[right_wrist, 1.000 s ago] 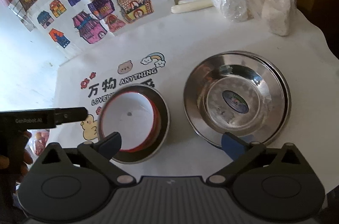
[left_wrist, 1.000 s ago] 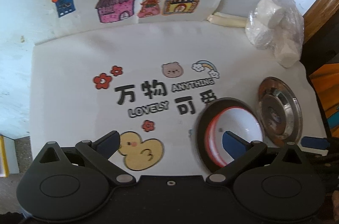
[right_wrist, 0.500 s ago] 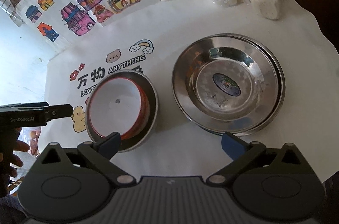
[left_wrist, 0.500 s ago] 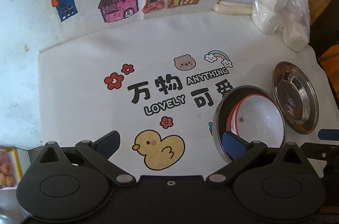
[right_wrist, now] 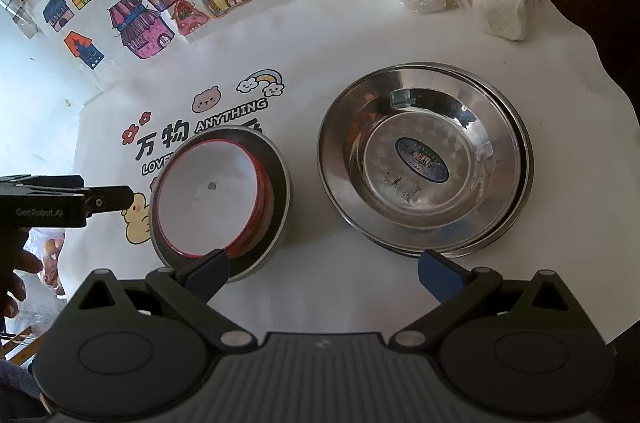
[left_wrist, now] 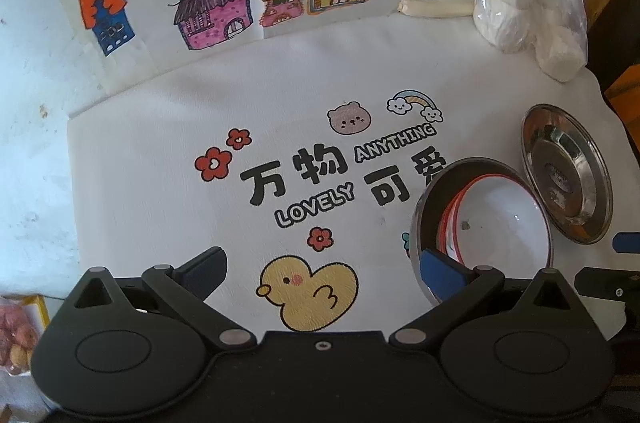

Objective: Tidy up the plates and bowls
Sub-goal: 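Move both grippers to the steel bowl rim and close on it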

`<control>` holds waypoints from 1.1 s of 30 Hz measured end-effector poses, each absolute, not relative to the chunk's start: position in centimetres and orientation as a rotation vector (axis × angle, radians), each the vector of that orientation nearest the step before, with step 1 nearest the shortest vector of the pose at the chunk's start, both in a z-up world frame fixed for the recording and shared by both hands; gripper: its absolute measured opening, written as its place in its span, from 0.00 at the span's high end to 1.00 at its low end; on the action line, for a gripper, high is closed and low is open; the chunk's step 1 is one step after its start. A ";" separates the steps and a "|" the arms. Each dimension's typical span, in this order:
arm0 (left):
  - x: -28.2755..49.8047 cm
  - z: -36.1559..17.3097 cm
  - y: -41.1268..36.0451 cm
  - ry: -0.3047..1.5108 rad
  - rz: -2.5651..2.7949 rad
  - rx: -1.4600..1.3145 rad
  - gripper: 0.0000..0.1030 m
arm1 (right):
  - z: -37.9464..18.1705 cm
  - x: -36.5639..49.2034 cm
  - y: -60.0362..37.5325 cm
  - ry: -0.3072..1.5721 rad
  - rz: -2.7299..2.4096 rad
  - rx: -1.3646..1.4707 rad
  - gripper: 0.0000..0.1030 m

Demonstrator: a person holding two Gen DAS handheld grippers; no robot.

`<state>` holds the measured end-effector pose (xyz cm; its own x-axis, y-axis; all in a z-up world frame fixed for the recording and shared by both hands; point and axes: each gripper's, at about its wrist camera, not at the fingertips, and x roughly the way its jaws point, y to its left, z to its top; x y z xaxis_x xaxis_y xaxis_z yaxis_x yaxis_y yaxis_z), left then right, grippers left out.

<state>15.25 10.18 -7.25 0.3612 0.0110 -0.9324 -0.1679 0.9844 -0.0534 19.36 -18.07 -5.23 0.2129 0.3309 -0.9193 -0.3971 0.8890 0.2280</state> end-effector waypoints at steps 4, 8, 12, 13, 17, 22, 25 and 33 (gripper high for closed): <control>15.8 -7.6 9.9 1.211 0.098 -0.113 0.01 | -5.5 19.4 -18.0 1.274 0.501 -0.056 0.00; 16.4 -7.8 9.6 1.220 0.073 -0.075 0.01 | -5.9 19.5 -18.2 1.298 0.498 -0.037 0.00; 17.0 -8.1 9.2 1.230 0.050 -0.031 0.01 | -6.4 19.6 -18.4 1.322 0.491 -0.013 0.00; 17.2 -8.2 9.0 1.231 0.044 -0.023 0.01 | -6.4 19.6 -18.4 1.325 0.488 -0.007 0.00; 17.6 -8.4 8.6 1.239 0.018 0.019 0.01 | -6.9 19.7 -18.6 1.344 0.475 0.016 0.01; 18.2 -8.8 8.0 1.250 -0.004 0.057 0.01 | -7.5 19.9 -18.7 1.365 0.454 0.047 0.01; 18.6 -9.1 7.6 1.260 -0.014 0.086 0.01 | -8.0 20.0 -18.7 1.379 0.444 0.062 0.05; 19.2 -9.9 6.5 1.282 -0.035 0.160 0.01 | -8.6 20.2 -18.3 1.388 0.441 0.105 0.10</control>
<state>19.18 6.53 -9.88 0.2856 0.0629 -0.9563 0.1155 0.9883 0.0995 20.20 -18.27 -8.61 0.1151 0.3605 -0.9256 -0.2394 0.9144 0.3264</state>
